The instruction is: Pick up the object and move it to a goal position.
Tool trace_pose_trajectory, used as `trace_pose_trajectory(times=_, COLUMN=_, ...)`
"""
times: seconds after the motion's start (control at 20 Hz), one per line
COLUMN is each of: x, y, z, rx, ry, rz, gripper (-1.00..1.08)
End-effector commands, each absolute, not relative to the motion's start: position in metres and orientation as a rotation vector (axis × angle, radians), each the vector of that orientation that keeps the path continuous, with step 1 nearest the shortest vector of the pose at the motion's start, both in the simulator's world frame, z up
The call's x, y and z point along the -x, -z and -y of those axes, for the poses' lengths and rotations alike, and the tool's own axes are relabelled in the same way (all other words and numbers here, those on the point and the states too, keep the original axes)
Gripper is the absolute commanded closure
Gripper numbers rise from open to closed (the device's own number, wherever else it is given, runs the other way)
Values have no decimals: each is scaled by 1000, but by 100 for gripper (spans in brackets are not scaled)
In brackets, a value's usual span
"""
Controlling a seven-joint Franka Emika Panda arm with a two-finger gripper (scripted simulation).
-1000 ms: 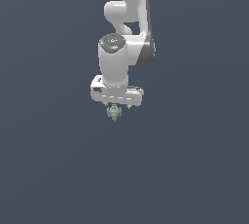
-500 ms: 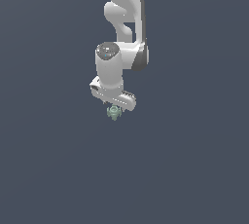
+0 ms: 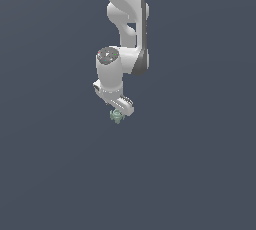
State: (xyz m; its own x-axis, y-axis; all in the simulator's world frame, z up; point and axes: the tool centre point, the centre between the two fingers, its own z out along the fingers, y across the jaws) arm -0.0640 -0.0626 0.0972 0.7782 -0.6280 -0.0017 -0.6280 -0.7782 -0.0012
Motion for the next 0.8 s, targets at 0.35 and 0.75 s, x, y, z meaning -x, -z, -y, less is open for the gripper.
trace_pose_trajectory(times=0.35, x=70, y=-91, z=66, rx=2929, ry=-1, rz=-1135, gripper=-92)
trace_pose_trajectory(times=0.75, x=71, y=-70, z=67, rx=2928, ry=0, rz=-1139, gripper=-92)
